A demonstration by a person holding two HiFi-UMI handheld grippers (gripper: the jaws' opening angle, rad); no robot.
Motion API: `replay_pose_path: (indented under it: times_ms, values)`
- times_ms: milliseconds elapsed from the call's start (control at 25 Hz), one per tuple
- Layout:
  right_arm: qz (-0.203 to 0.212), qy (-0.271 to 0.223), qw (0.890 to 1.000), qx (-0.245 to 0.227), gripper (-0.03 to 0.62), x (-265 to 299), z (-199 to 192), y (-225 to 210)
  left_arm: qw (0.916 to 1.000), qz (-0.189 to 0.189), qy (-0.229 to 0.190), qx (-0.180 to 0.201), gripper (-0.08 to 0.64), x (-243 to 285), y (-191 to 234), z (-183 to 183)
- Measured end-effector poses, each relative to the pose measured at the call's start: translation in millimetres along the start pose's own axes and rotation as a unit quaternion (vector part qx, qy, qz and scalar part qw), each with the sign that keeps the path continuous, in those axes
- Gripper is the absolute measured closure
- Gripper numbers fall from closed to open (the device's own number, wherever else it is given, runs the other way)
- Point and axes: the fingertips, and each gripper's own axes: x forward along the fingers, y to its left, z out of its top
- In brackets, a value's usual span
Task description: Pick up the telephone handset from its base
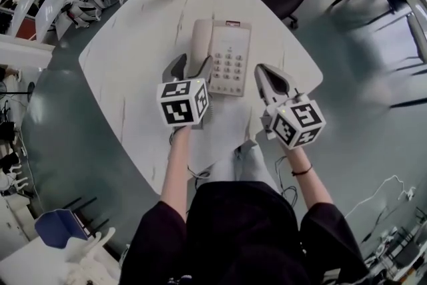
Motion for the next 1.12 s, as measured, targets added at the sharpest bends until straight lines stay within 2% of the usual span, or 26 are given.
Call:
replay_pose_path:
  times_ms: [280, 560, 840, 1120]
  values:
    - [-0.007, 0.002, 1.0, 0.013, 0.601, -4, -8, -5, 0.9992, -0.003, 0.04, 0.007, 0.284, 23, 3, -11]
    - [-0.017, 0.001, 1.0, 0.017, 0.601, -8, -8, -12, 0.9969, 0.003, 0.078, 0.009, 0.301, 37, 6, -22]
    - [-0.017, 0.0, 1.0, 0.015, 0.601, -8, -7, -13, 0.9972, 0.006, 0.074, -0.006, 0.345, 35, 9, -20]
    - [-0.017, 0.001, 1.0, 0.011, 0.6, -9, -4, -11, 0.9976, 0.011, 0.067, -0.014, 0.351, 32, 9, -17]
